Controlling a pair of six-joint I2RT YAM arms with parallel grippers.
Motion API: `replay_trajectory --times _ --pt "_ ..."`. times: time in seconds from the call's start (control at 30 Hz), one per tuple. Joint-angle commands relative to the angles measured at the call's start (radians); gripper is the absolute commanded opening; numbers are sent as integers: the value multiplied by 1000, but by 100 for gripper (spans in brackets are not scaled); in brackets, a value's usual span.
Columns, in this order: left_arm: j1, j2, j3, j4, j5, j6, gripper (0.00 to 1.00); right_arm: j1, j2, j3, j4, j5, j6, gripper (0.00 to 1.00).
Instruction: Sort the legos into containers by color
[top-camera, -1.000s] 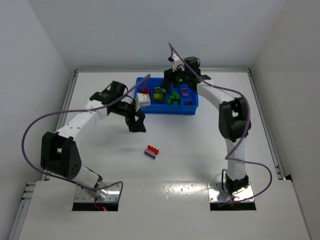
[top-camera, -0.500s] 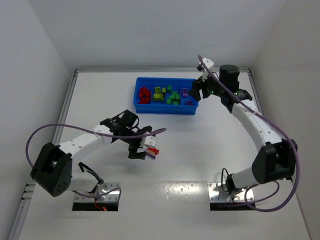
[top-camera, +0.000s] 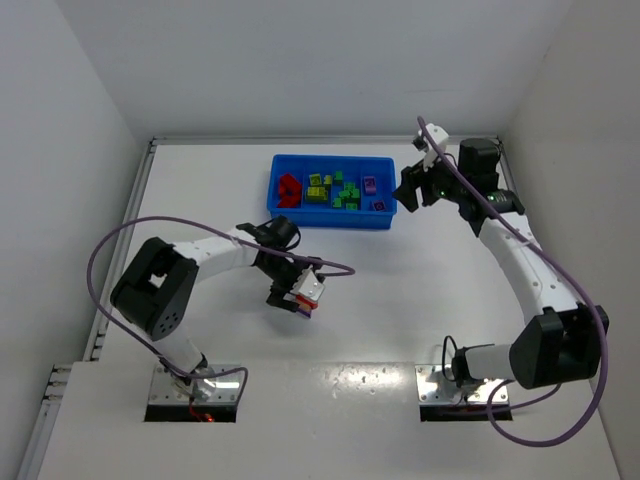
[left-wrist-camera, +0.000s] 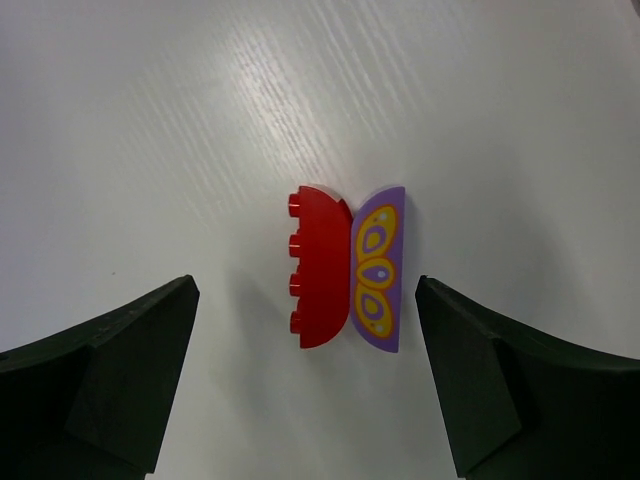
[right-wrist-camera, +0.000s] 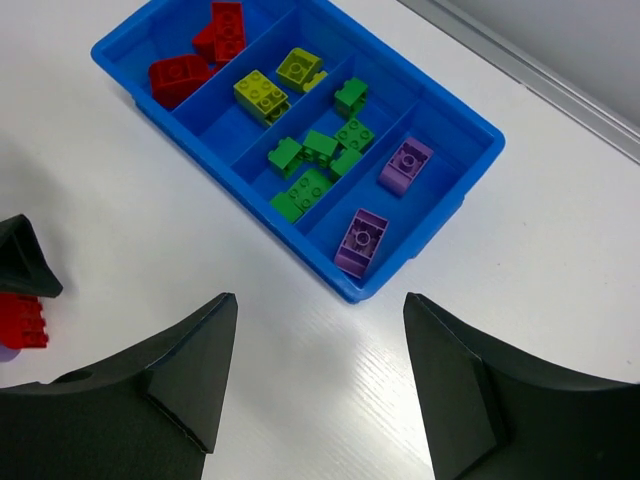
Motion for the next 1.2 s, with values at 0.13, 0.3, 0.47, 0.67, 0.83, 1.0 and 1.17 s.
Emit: replay_trajectory --times 0.13,0.3,0.47,0.67,0.83,1.0,1.17 --pt "-22 42 53 -56 19 85 93 -39 -34 -16 -13 -16 -6 68" --pt "-45 106 108 -72 -38 11 75 -49 -34 -16 -13 -16 -6 68" --pt "-45 116 117 -81 -66 0 42 -58 -23 -16 -13 -16 -17 68" --pt "-45 91 117 -81 -41 -21 29 -58 -1 -7 -13 -57 11 68" --pt "-11 -13 152 26 17 -193 28 -72 66 -19 -1 -362 201 69" --pt "-11 -135 182 217 -18 -457 28 -58 123 -150 300 -766 609 69" --pt "-20 -168 238 226 -7 -563 28 -49 181 -142 378 -876 695 66"
